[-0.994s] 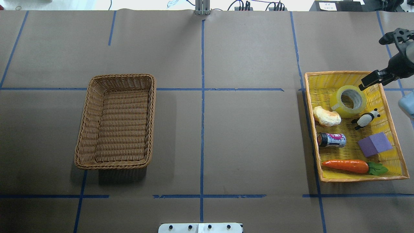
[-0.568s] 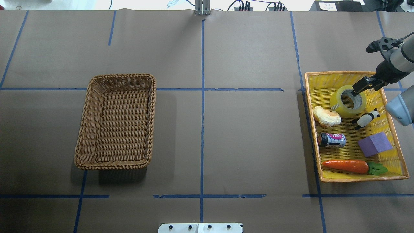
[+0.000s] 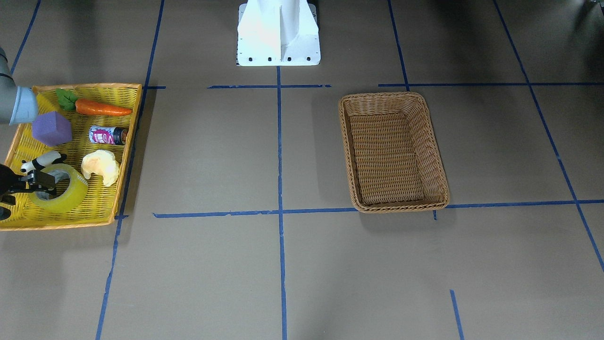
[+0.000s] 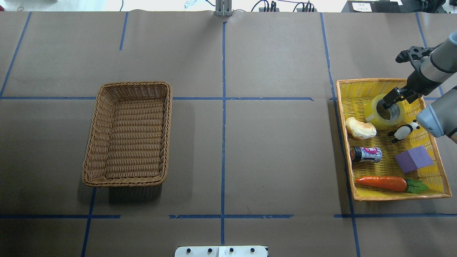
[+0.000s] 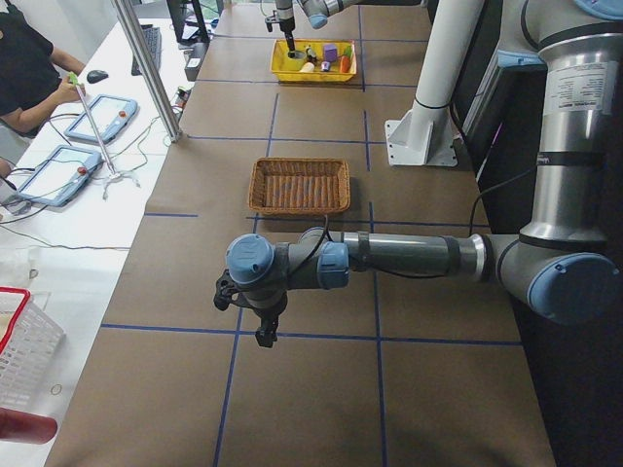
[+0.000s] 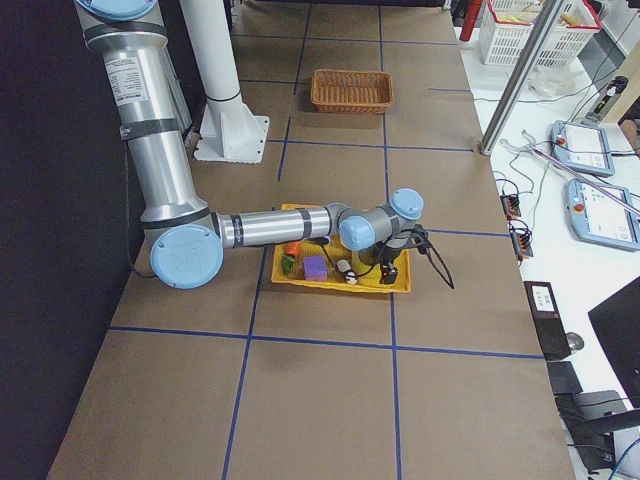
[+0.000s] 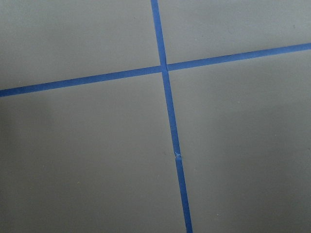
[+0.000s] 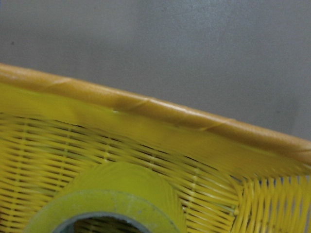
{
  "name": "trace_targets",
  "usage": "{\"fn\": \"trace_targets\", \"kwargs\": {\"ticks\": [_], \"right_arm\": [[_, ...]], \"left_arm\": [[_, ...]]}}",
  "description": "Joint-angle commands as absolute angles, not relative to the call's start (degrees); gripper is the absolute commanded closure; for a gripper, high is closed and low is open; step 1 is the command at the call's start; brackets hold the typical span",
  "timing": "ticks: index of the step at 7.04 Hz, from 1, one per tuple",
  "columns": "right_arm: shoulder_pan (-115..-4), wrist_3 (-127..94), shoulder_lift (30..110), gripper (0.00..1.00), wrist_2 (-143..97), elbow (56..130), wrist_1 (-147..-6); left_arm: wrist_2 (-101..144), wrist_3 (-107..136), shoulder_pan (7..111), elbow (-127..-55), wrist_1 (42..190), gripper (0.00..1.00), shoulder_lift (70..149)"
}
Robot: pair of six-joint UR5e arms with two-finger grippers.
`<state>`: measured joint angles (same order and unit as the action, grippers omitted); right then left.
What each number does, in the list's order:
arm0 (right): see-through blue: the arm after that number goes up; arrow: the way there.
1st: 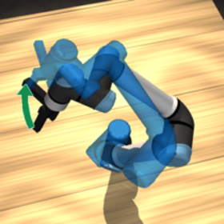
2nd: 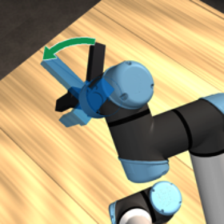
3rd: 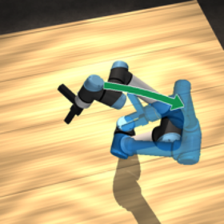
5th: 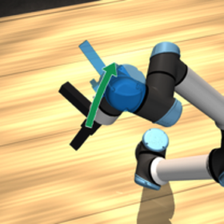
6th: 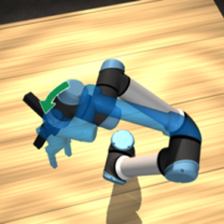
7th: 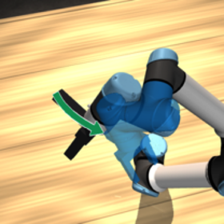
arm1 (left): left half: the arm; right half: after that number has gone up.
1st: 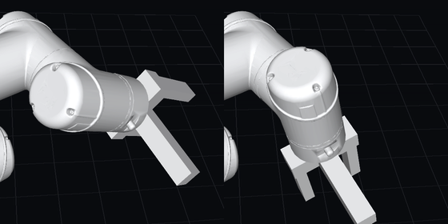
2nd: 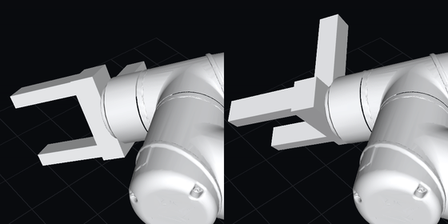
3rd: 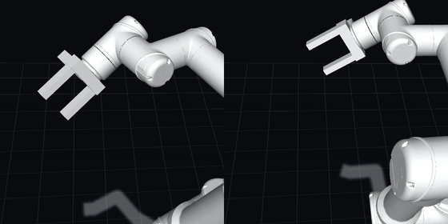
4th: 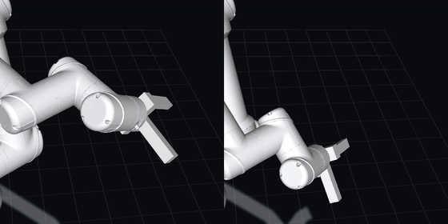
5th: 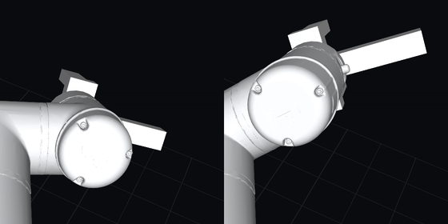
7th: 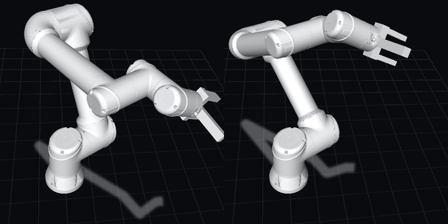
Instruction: Move tape to another basket
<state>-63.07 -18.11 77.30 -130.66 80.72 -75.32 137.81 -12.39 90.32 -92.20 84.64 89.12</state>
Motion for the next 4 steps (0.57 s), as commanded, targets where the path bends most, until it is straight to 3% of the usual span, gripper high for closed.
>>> {"fn": "trace_targets", "kwargs": {"ticks": [1, 2, 3, 4], "right_arm": [[-62.8, -18.1, 77.3, 0.01, -130.7, 80.1, -75.3], [-62.8, -18.2, 77.3, 0.17, -130.7, 80.1, -75.4], [-62.8, -18.0, 77.3, 0.58, -130.7, 80.1, -75.3], [-62.8, -17.6, 77.3, 0.86, -130.8, 80.2, -75.3]], "left_arm": [[137.8, -12.4, 90.3, -92.2, 84.6, 0.0, 89.1], [137.8, -12.4, 90.4, -92.2, 84.6, 0.0, 89.1], [137.8, -12.4, 90.4, -92.2, 84.6, 0.0, 89.1], [137.8, -12.4, 90.3, -92.2, 84.6, 0.0, 89.2]]}}
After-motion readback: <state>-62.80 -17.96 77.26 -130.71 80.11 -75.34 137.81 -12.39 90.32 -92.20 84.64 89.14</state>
